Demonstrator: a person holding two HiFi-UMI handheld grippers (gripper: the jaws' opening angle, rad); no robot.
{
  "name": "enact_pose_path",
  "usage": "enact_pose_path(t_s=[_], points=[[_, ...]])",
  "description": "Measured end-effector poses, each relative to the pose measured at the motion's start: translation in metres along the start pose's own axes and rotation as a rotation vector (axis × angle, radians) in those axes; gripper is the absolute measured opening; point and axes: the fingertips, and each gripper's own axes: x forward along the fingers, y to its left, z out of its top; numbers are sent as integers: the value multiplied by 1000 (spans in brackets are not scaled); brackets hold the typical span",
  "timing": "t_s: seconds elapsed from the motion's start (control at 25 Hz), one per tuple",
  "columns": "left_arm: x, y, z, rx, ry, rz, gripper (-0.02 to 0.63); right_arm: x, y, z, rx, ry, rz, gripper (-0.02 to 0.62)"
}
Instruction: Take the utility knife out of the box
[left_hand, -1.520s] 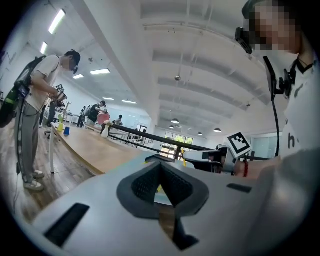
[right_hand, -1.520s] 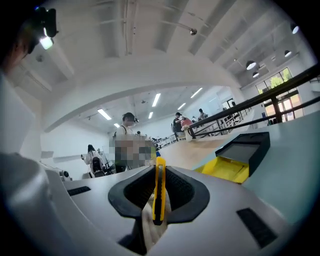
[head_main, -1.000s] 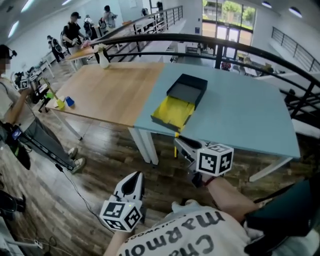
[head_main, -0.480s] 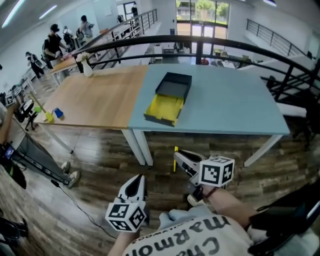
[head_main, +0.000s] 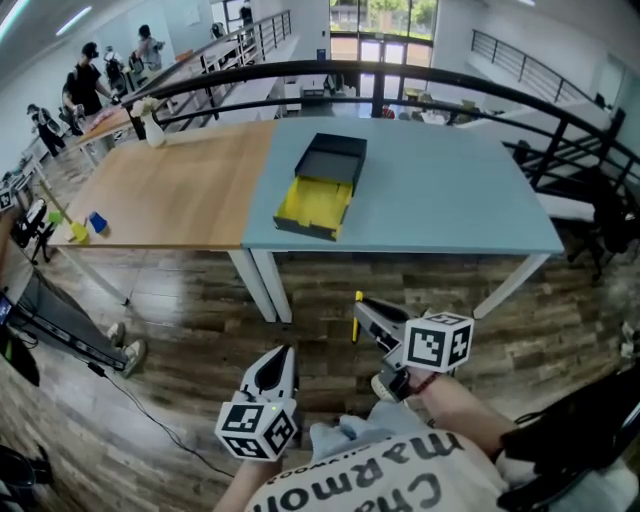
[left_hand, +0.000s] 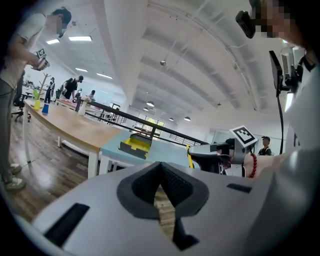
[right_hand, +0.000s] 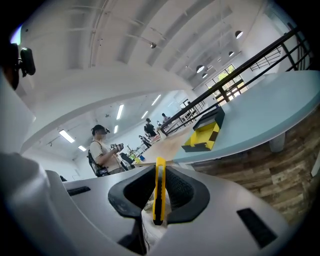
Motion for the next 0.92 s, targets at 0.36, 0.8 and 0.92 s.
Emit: enact_pose_path(t_s=[0.36,0.8,0.92], points=[[-17,15,1,-12,-9,5,2,6,9,-9,-30,26,-22,81],[-24,20,11,-3,-42,23,2,11,20,-5,-61,26,-3,82],[-22,20,9,2,-46,20,2,11,16,-9,-60,25,-1,82]])
